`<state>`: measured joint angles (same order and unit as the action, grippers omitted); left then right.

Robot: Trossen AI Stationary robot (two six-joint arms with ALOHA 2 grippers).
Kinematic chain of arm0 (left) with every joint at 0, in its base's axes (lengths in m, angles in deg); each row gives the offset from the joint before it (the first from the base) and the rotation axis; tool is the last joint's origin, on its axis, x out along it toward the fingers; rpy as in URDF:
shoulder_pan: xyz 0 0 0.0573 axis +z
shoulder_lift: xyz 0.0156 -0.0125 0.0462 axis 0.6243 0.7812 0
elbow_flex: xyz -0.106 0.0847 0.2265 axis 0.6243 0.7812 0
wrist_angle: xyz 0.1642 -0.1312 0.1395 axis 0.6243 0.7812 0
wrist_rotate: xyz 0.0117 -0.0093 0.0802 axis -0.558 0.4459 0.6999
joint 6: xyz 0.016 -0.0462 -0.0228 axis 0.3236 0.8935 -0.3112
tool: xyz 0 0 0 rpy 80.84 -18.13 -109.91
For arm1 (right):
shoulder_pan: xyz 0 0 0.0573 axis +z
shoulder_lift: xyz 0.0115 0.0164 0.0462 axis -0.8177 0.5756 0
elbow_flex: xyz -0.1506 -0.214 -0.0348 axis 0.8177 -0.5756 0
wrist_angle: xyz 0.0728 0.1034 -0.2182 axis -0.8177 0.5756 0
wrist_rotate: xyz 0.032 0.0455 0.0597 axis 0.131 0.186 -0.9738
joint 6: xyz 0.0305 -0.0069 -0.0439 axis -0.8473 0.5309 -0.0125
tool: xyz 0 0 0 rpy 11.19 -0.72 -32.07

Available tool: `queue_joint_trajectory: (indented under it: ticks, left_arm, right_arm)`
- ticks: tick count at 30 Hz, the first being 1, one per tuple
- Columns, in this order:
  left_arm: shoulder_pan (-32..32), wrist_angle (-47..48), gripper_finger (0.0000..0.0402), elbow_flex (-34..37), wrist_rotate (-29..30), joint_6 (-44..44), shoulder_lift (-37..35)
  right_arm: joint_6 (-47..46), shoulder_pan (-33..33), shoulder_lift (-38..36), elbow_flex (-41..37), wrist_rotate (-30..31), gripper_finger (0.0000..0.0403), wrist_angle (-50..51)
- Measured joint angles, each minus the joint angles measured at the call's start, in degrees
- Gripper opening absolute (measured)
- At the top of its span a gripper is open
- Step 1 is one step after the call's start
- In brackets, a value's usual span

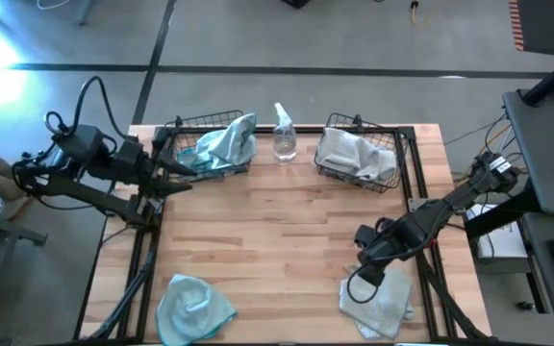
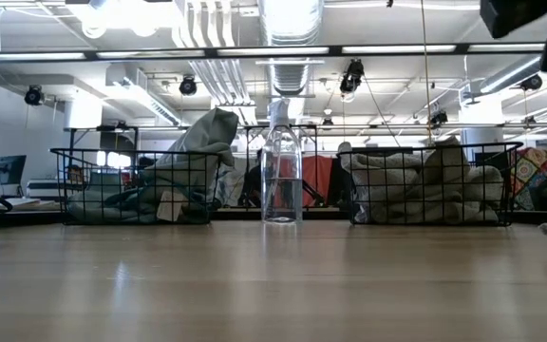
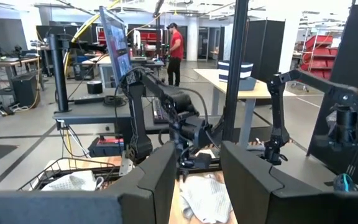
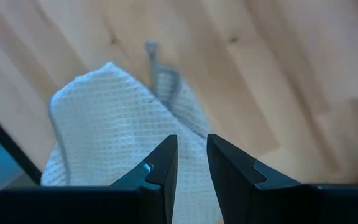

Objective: Sort microfiber towel by color & place in baskets
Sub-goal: Put the gray microfiber towel into the right black wire basket

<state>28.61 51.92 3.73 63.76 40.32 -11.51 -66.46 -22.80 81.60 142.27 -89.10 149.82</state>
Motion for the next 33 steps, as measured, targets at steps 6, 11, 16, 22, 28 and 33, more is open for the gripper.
queue_joint_trajectory:
  ticks: [6,11,16,22,28,33]
  left_arm:
    - [0.0,-0.1,0.0113,0.0,0.0,0.0,-0.2]
    - [0.0,-0.1,0.0113,0.0,0.0,0.0,-0.5]
    - [0.0,0.0,0.0113,0.0,0.0,0.0,-0.7]
    - [0.0,0.1,0.0113,0.0,0.0,0.0,-0.7]
    - [0.0,0.1,0.0113,0.0,0.0,0.0,-0.7]
    - [0.0,0.1,0.0113,0.0,0.0,0.6,-0.7]
  right_arm:
    - [-1.5,3.0,-0.5,-6.2,-1.3,0.0082,-8.5]
    - [-5.7,5.2,0.4,-9.2,-4.1,0.0082,-8.2]
    - [-8.4,6.5,1.0,-11.6,-9.8,0.0082,-10.5]
    - [-10.5,7.4,1.1,-13.6,-12.8,0.0082,-17.7]
    - [-10.5,7.5,1.2,-13.6,-12.8,0.0090,-18.5]
    - [-9.9,7.5,1.2,-13.6,-12.7,0.0127,-18.7]
